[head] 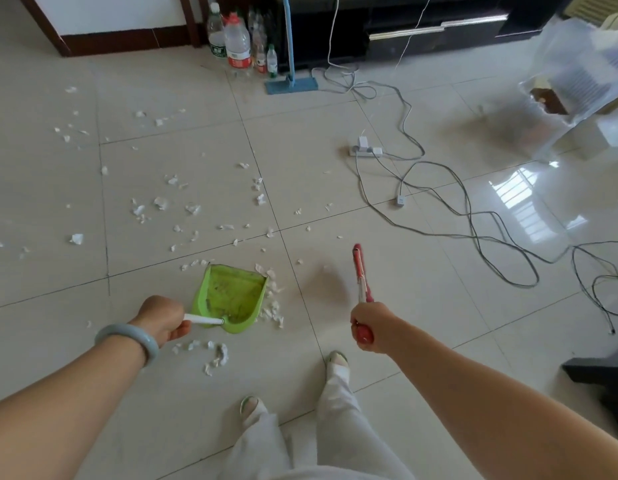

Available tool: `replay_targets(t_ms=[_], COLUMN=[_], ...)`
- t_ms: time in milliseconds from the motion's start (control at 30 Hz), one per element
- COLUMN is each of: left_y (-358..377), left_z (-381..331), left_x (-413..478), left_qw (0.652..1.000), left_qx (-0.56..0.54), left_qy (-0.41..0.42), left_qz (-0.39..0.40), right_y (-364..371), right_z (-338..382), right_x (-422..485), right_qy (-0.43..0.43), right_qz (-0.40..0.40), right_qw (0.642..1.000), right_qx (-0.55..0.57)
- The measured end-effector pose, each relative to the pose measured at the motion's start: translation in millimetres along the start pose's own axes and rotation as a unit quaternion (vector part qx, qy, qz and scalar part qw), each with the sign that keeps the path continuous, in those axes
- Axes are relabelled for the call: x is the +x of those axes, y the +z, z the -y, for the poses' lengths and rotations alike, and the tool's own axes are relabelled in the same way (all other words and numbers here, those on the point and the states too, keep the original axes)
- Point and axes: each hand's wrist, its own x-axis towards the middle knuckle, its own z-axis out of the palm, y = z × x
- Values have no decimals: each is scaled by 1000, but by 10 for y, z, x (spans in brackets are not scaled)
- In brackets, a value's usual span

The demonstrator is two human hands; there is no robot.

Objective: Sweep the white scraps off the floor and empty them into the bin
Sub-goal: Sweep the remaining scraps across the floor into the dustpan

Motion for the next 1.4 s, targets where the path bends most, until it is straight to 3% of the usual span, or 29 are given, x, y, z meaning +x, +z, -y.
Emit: replay_targets(t_ms=[200, 367, 967, 1400], left_y=[418, 779, 945, 475], left_z=[-104, -159, -161, -528], left_x=[-100, -151, -272, 175], left_qw=[999, 995, 984, 988], left_qx=[-44, -82, -140, -105], left_qy=[-30, -49, -101, -100], left_qz=[2, -5, -39, -46], right_y=[-773, -973, 98, 185], right_z=[211, 461, 1012, 1700], right_x=[452, 723, 560, 629], right_qy=[55, 67, 33, -22], right_qz=[-58, -67, 124, 71], right_qw=[997, 996, 986, 994], right_qx=[15, 8, -109, -82])
